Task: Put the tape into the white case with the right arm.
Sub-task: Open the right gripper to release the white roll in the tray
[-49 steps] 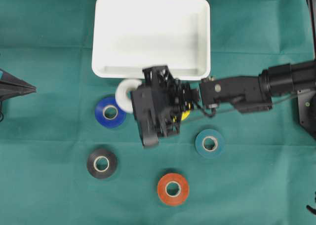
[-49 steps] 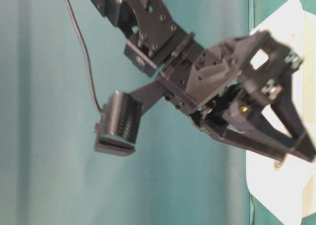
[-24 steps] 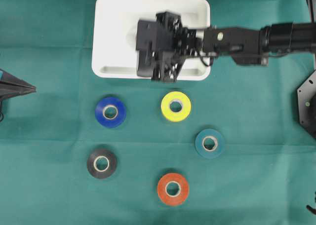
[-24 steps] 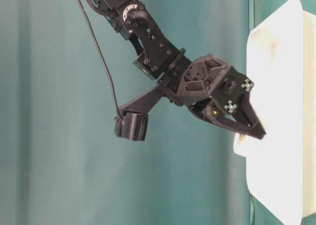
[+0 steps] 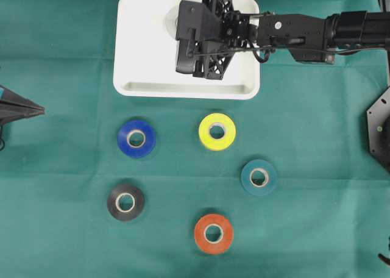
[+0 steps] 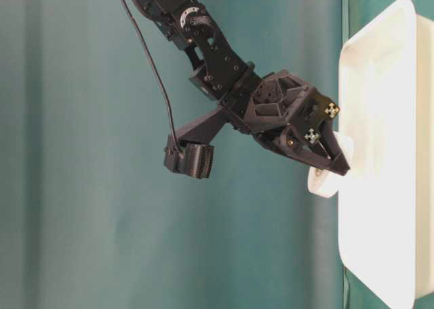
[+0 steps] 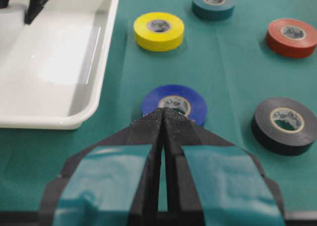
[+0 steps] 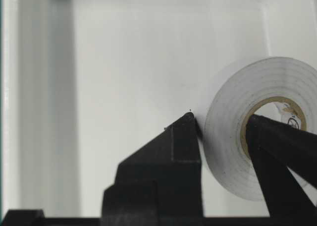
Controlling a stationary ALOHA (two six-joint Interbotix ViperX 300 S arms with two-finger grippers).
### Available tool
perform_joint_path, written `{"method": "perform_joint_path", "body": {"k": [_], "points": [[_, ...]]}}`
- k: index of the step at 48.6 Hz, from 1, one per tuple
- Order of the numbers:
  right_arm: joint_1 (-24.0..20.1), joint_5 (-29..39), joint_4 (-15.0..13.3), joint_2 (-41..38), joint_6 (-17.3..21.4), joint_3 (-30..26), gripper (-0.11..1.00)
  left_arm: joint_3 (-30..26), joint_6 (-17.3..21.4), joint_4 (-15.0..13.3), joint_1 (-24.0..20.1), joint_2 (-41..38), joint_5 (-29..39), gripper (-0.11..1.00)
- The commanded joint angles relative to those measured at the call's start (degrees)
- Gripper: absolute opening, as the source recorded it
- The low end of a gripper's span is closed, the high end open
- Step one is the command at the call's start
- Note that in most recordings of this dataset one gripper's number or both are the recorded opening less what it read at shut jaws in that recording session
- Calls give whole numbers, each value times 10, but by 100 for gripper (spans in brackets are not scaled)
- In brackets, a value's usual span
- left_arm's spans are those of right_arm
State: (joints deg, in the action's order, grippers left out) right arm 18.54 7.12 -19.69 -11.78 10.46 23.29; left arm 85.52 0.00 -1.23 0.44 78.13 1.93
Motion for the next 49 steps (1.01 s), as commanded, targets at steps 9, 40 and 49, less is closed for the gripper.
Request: {"method": "perform_joint_path", "body": {"k": [9, 40, 49], "points": [[6, -9, -1, 8, 1, -6, 3, -7, -1, 0, 1, -4, -3, 0], [11, -9, -3, 20, 0, 23, 63, -5, -1, 0, 2, -4, -3, 0], [12, -10, -3, 71, 0, 84, 63, -5, -1, 0, 1, -4, -3, 0]]}}
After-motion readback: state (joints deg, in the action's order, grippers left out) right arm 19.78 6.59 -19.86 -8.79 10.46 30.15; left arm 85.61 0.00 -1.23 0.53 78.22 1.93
